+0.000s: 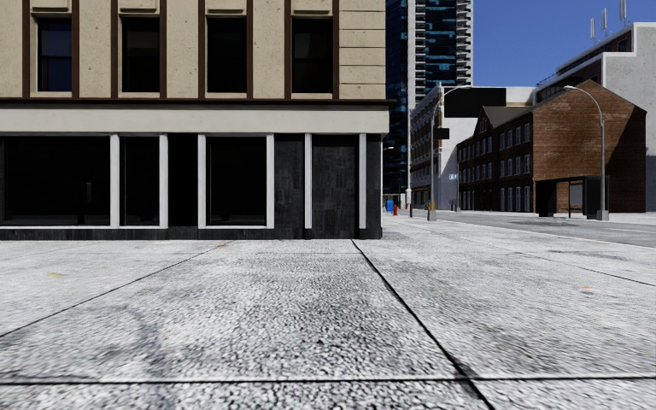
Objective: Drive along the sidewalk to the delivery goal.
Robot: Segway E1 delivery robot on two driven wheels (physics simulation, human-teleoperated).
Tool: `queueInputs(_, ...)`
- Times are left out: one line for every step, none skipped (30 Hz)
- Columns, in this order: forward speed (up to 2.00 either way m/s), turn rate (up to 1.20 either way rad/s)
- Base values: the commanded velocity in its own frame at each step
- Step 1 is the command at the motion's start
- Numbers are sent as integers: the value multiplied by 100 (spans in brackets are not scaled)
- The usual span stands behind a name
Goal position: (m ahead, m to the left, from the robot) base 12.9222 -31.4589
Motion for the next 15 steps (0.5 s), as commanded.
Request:
queueInputs(0, 0)
queueInputs(0, 0)
queueInputs(0, 0)
queueInputs(0, 0)
queueInputs(0, 0)
queueInputs(0, 0)
queueInputs(20, -2)
queueInputs(41, -16)
queueInputs(41, -16)
queueInputs(57, -26)
queueInputs(81, -29)
queueInputs(99, -33)
queueInputs(99, -33)
queueInputs(134, -43)
queueInputs(200, -54)
